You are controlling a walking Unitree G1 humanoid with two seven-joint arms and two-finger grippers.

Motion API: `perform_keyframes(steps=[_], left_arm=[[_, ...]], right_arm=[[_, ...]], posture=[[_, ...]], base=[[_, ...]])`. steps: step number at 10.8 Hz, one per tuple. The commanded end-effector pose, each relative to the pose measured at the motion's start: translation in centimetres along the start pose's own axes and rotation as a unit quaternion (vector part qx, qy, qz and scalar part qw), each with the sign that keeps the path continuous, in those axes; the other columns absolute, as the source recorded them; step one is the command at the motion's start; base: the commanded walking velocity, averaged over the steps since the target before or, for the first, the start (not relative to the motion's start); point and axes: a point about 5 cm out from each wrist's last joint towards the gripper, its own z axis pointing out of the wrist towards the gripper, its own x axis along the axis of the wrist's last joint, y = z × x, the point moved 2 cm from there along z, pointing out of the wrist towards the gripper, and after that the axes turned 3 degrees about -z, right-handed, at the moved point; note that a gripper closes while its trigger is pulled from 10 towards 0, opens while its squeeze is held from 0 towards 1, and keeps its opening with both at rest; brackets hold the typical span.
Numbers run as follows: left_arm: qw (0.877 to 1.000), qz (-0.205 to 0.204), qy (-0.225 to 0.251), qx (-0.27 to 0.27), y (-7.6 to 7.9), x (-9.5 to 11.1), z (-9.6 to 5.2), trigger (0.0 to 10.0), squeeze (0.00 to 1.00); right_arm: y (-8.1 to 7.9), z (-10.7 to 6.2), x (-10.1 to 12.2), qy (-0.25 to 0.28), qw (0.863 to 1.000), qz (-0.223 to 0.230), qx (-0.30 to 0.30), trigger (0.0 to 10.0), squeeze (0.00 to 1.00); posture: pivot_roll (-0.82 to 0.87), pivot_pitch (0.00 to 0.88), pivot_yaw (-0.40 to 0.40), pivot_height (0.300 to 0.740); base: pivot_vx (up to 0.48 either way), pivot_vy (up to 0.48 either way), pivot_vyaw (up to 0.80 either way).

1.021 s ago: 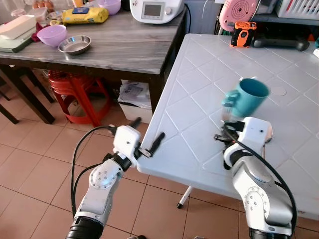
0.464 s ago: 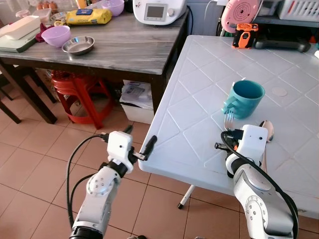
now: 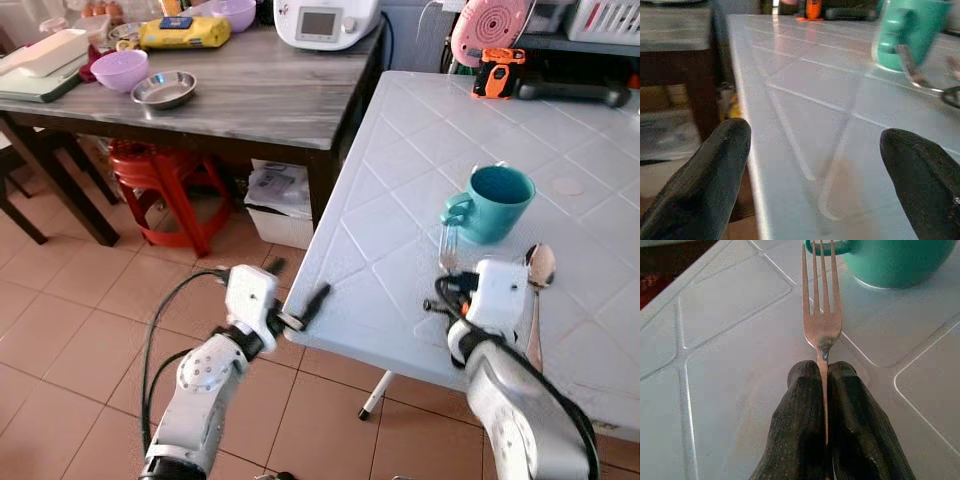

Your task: Setting the table

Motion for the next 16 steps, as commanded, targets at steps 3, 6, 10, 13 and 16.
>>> perform_keyframes(steps=[3, 6, 10, 13, 16], left_arm=[[0.999, -0.013, -0.016, -0.036, 0.6, -0.2, -0.3, 10.0, 0.00], [0.997, 0.022, -0.011, 0.077, -2.0, 0.3, 0.2, 10.0, 0.00], [0.984, -0.002, 0.007, 0.175, -4.1, 1.0, 0.3, 10.0, 0.00], [0.982, -0.010, 0.021, 0.185, -3.8, 1.3, 1.2, 10.0, 0.00], [0.983, -0.005, 0.019, 0.182, -3.6, 1.1, 1.2, 10.0, 0.00]], right_arm=[[0.0, -1.3, 0.1, 0.023, 0.999, -0.027, 0.029, 10.0, 0.00], [-1.1, -1.5, 3.3, 0.117, 0.991, -0.047, 0.048, 10.0, 0.00], [-1.2, -1.0, 4.0, 0.136, 0.989, -0.046, 0.040, 10.0, 0.00], [-1.5, -0.2, 4.7, 0.149, 0.987, -0.042, 0.039, 10.0, 0.00], [-1.5, 0.1, 4.7, 0.153, 0.987, -0.043, 0.035, 10.0, 0.00]], posture=[[-0.19, 0.111, 0.100, 0.740], [-0.19, 0.111, 0.098, 0.740], [-0.17, 0.097, 0.084, 0.740], [-0.17, 0.067, 0.077, 0.740], [-0.16, 0.054, 0.081, 0.740]], base=[[0.000, 0.000, 0.00], [0.000, 0.000, 0.00], [0.000, 0.000, -0.15], [0.000, 0.000, -0.77], [0.000, 0.328, -0.47]])
